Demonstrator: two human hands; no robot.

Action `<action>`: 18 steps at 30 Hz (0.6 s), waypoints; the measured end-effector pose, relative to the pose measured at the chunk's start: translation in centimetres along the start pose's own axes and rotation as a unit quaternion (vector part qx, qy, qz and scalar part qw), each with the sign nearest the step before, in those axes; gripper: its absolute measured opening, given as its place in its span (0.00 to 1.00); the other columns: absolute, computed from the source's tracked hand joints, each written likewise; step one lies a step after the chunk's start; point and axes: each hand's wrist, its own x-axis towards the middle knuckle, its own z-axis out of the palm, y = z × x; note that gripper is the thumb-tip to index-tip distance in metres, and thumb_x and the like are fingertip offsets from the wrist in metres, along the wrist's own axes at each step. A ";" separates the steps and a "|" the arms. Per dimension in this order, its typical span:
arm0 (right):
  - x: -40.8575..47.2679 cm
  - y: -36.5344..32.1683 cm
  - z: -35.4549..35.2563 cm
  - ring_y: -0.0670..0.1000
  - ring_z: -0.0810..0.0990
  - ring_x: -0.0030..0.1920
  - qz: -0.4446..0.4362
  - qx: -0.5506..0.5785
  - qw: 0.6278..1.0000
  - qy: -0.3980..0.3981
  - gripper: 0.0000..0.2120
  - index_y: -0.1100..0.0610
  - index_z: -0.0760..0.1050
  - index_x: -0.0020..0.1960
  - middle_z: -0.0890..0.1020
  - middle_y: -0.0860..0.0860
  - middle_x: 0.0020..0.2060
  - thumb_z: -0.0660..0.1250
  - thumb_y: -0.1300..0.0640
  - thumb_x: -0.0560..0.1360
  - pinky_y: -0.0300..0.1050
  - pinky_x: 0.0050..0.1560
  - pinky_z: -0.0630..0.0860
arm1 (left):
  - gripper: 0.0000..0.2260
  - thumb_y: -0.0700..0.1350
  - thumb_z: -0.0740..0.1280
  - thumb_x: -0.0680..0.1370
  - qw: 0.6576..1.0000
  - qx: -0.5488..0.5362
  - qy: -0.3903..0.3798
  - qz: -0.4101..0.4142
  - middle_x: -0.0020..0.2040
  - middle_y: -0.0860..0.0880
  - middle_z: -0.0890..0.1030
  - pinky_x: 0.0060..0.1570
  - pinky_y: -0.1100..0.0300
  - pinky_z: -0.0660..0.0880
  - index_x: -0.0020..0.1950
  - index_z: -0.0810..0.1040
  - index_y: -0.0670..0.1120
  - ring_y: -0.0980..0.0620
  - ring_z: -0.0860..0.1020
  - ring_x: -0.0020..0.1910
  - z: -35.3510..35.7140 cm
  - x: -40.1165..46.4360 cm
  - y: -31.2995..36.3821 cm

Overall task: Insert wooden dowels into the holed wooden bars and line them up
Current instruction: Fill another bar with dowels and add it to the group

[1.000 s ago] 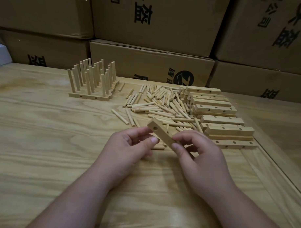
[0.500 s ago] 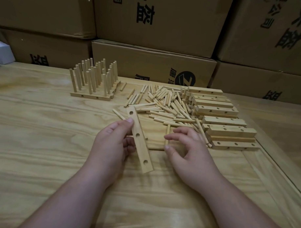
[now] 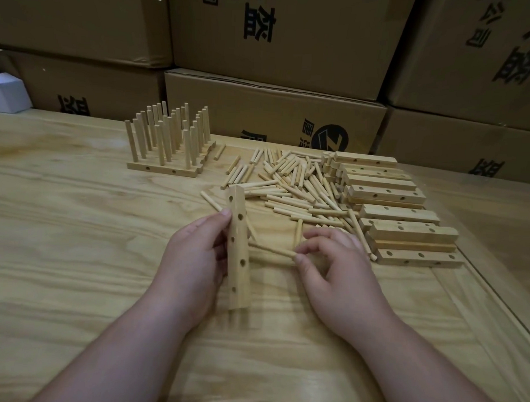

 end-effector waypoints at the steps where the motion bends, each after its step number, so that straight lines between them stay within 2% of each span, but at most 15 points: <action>1: 0.0 -0.1 -0.1 0.44 0.72 0.61 -0.002 0.016 1.000 0.021 0.05 0.43 0.78 0.46 0.78 0.36 0.52 0.70 0.54 0.76 0.49 0.65 0.66 | 0.14 0.51 0.66 0.80 1.000 0.018 0.000 0.001 0.37 0.46 0.82 0.31 0.59 0.71 0.42 0.88 0.47 0.52 0.77 0.31 -0.1 0.0 0.0; 2: 0.0 -0.1 -0.2 0.43 0.75 0.57 0.002 0.036 0.999 0.040 0.05 0.44 0.78 0.47 0.79 0.36 0.48 0.70 0.55 0.76 0.47 0.63 0.69 | 0.14 0.53 0.66 0.79 1.000 0.030 -0.004 -0.001 0.37 0.46 0.81 0.32 0.58 0.68 0.44 0.87 0.45 0.52 0.74 0.31 -0.2 0.0 0.0; 4: -0.1 -0.3 -0.3 0.40 0.77 0.51 0.021 0.077 0.995 0.062 0.05 0.45 0.80 0.48 0.80 0.37 0.44 0.70 0.55 0.77 0.36 0.54 0.71 | 0.18 0.55 0.67 0.76 0.999 0.033 -0.012 -0.009 0.38 0.46 0.80 0.33 0.55 0.66 0.47 0.86 0.41 0.51 0.72 0.32 -0.4 0.0 0.1; 7: -0.2 -0.3 -0.3 0.37 0.77 0.49 0.031 0.091 0.993 0.068 0.04 0.46 0.81 0.48 0.81 0.39 0.42 0.71 0.55 0.76 0.26 0.46 0.69 | 0.18 0.54 0.66 0.79 0.999 0.032 -0.005 -0.012 0.38 0.46 0.80 0.36 0.54 0.67 0.49 0.85 0.40 0.51 0.72 0.33 -0.3 -0.1 0.2; 10: -0.2 -0.3 -0.3 0.36 0.77 0.47 0.043 0.083 0.994 0.064 0.03 0.47 0.81 0.45 0.81 0.38 0.39 0.73 0.55 0.74 0.23 0.44 0.68 | 0.15 0.50 0.66 0.81 0.999 0.033 0.004 -0.005 0.35 0.48 0.82 0.32 0.60 0.75 0.43 0.87 0.44 0.54 0.78 0.30 0.0 -0.2 0.2; 12: -0.1 -0.2 -0.2 0.35 0.78 0.45 0.056 0.096 0.991 0.071 0.04 0.47 0.81 0.42 0.81 0.38 0.37 0.74 0.56 0.73 0.24 0.42 0.69 | 0.14 0.47 0.66 0.82 1.000 0.006 -0.007 -0.002 0.34 0.49 0.84 0.28 0.64 0.76 0.41 0.87 0.47 0.55 0.82 0.30 0.2 -0.4 0.3; 16: 0.0 -0.1 -0.2 0.36 0.78 0.43 0.075 0.123 0.985 0.098 0.06 0.46 0.80 0.40 0.81 0.36 0.39 0.75 0.56 0.72 0.26 0.40 0.70 | 0.08 0.45 0.65 0.82 0.999 -0.037 -0.030 -0.016 0.38 0.48 0.85 0.31 0.62 0.78 0.53 0.82 0.43 0.54 0.84 0.35 0.5 -0.5 0.4; 18: -0.1 -0.1 -0.3 0.36 0.78 0.43 0.074 0.132 0.982 0.109 0.06 0.45 0.80 0.40 0.81 0.36 0.40 0.74 0.55 0.72 0.27 0.40 0.71 | 0.08 0.45 0.65 0.82 0.999 -0.030 -0.039 -0.020 0.42 0.48 0.87 0.33 0.61 0.79 0.55 0.80 0.43 0.53 0.85 0.38 0.3 -0.4 0.5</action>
